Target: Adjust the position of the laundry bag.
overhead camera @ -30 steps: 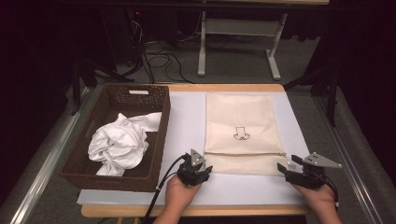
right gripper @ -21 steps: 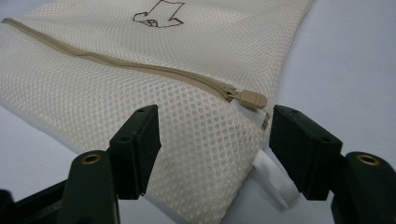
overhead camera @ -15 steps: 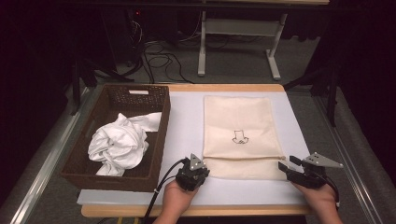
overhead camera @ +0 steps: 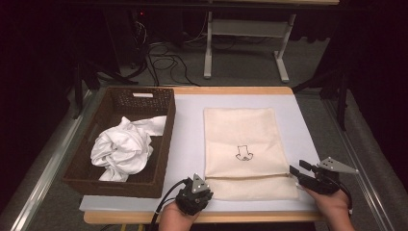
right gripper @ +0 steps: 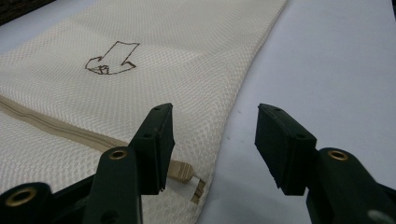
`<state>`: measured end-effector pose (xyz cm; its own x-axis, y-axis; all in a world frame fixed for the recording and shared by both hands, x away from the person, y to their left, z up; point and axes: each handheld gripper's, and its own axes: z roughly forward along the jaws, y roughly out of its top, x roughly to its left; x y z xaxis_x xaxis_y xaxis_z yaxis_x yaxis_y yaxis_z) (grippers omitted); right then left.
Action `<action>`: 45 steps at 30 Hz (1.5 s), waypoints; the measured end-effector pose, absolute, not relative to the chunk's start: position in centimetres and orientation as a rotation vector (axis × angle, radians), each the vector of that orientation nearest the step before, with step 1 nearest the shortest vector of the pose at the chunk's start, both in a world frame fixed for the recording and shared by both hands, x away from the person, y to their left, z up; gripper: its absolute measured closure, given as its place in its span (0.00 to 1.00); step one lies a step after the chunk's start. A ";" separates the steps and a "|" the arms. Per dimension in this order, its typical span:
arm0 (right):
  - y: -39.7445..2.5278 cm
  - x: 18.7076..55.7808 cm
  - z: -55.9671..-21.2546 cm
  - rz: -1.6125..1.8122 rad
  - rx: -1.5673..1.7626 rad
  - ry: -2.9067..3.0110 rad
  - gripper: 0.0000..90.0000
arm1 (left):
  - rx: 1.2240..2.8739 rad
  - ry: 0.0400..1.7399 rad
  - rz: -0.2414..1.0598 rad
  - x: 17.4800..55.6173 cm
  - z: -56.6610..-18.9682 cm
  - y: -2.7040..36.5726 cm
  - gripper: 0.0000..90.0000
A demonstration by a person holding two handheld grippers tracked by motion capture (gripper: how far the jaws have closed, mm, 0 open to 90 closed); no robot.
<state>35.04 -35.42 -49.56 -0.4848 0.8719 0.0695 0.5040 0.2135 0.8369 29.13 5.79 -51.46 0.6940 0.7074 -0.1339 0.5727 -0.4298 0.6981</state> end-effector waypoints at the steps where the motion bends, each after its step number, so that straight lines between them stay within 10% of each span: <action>1: -35.4 35.0 -49.5 1.183 1.273 2.073 0.54 | 2.151 0.973 0.233 29.2 -51.4 5.8 0.91; 14: -35.8 35.1 -49.7 1.190 1.332 2.078 0.59 | 1.940 1.164 0.365 33.9 -52.1 6.2 0.52; 22: -34.3 35.4 -50.6 1.108 1.372 2.186 0.59 | 1.972 1.113 0.281 34.0 -52.5 6.1 0.83; 27: -33.0 35.7 -50.8 1.020 1.318 2.239 0.81 | 1.990 1.103 0.284 33.4 -52.3 6.4 0.90; 45: -33.5 33.9 -49.6 1.181 1.318 2.235 0.79 | 1.912 1.045 0.469 32.1 -50.9 8.3 0.54</action>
